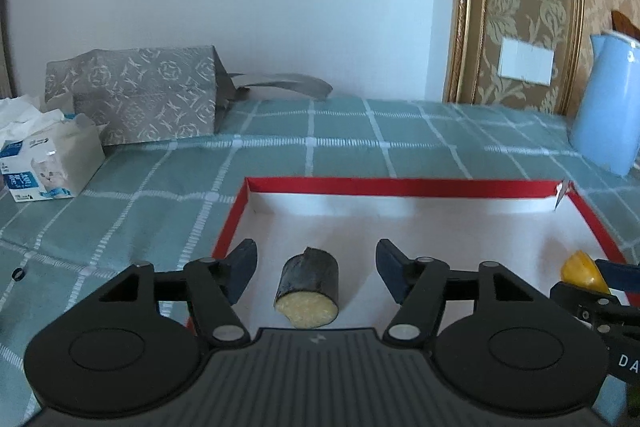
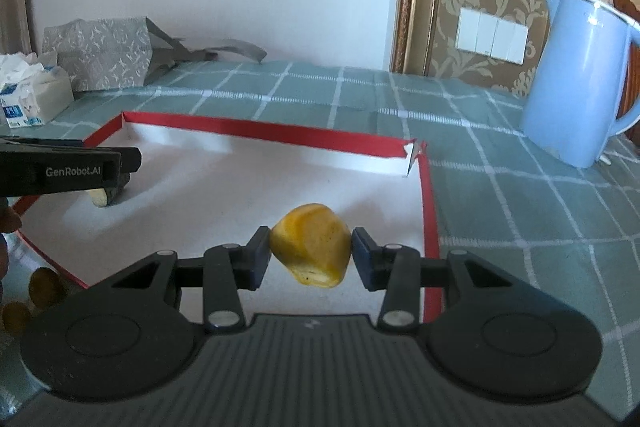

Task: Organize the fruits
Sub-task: 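Drop the eggplant into the tray with the left tool while the right tool carries fruit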

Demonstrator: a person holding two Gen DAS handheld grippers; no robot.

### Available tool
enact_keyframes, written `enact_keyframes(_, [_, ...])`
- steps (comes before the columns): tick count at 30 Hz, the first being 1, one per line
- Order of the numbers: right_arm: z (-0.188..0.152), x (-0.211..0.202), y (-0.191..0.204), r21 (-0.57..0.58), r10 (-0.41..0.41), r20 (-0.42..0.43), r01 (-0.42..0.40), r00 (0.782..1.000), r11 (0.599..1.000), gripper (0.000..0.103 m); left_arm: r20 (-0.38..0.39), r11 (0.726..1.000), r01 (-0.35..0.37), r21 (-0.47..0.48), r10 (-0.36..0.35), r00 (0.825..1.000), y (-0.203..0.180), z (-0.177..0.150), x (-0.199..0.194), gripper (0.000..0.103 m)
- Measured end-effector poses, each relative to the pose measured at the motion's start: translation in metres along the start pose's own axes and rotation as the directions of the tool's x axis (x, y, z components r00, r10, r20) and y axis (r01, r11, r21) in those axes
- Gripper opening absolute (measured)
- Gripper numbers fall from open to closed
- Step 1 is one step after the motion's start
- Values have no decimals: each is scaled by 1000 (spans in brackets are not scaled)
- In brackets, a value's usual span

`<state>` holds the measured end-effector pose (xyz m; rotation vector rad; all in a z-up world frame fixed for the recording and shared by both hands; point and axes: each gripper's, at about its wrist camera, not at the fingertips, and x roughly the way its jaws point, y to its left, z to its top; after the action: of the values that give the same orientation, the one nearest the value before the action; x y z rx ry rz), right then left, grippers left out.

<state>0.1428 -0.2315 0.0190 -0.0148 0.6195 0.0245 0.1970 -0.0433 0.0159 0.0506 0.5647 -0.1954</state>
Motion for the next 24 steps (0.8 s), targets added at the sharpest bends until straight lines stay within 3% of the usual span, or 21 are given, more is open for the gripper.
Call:
enact_keyframes(4, [2,-7,-1,-7,-11,36,11,999,1000,42,9,1000,-2,-9,2,1000,4,0,-6,65])
enact_keyframes(9, [3,-1,-6,6,-17,14,17,1000,1000,42,54,1000,-5,-2,5,999,10,-3,-27,65])
enact_keyframes(14, [3,3,-8,18,-16,3,16,1000,1000,42,105,999,10,-54,-4,994,24,-6,-52,75])
enact_keyframes(24, [3,7,-10,39,-13,-4,14,1000,999,42,74,983,24,-182,-11,997,67,-39,-87,75])
